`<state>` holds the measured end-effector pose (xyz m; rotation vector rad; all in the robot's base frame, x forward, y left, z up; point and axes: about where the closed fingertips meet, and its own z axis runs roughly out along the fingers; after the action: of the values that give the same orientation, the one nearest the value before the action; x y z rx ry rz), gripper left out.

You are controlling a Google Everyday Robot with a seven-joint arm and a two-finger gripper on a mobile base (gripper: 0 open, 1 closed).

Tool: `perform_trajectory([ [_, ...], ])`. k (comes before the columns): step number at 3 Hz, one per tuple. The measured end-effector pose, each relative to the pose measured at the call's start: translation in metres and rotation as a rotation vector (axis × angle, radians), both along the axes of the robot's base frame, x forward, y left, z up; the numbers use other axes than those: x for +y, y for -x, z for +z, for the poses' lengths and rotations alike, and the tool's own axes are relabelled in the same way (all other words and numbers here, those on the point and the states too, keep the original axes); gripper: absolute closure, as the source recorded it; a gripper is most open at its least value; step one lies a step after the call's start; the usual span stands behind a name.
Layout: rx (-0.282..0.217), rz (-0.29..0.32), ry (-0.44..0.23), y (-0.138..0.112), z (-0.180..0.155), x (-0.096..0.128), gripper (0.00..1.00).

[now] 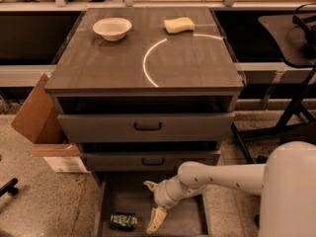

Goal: Pick green can from bottom drawer and place on counter

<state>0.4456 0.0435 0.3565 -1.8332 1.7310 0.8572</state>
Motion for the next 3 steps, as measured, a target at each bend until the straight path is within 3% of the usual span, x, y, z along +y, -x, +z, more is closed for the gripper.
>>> perform_trajectory([
  [2,-0.007,-0.054,0.038,-0.011,-0.062,0.027,0.0],
  [3,-0.038,-0.088,0.035,-0.022,-0.088,0.041,0.0],
])
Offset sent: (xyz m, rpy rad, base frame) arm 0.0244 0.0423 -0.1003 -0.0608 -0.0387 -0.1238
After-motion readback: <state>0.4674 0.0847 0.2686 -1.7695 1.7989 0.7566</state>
